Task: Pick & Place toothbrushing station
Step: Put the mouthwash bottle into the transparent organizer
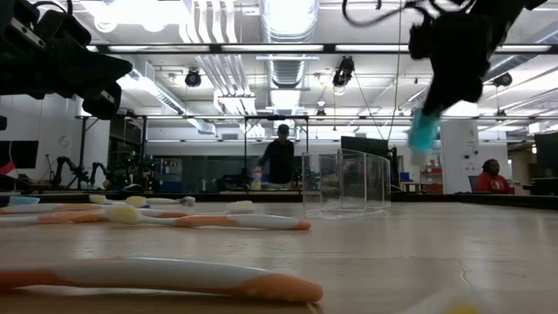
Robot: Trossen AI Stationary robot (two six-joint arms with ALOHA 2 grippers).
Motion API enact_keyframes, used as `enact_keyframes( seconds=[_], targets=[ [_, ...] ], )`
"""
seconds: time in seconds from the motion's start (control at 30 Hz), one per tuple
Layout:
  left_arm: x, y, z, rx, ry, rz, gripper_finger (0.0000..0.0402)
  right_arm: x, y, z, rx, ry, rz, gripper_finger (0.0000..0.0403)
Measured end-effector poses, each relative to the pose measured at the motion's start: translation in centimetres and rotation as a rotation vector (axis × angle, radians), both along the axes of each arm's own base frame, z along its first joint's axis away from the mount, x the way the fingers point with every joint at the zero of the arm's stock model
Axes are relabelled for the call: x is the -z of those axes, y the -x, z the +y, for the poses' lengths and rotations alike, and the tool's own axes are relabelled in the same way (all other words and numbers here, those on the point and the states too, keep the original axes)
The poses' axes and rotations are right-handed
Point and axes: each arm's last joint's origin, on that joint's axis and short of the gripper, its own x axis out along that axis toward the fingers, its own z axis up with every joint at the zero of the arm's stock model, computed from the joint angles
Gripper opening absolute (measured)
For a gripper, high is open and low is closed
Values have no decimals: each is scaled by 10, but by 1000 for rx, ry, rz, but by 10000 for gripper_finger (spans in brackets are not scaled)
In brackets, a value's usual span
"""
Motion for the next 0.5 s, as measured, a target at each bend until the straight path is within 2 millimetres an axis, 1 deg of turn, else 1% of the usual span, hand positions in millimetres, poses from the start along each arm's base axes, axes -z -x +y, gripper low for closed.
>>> enact_keyframes(
  seconds=[0.2, 0.4, 0.5],
  targets=[
    [0, 0, 0, 0, 0, 0, 12, -39, 10, -1, -28, 96, -344, 92],
    [0, 0, 0, 0, 0, 0, 12, -67, 21, -1, -110, 201, -576, 92],
    [0, 0, 0, 0, 0, 0, 12, -76, 25, -1, -124, 236, -651, 92]
  ],
)
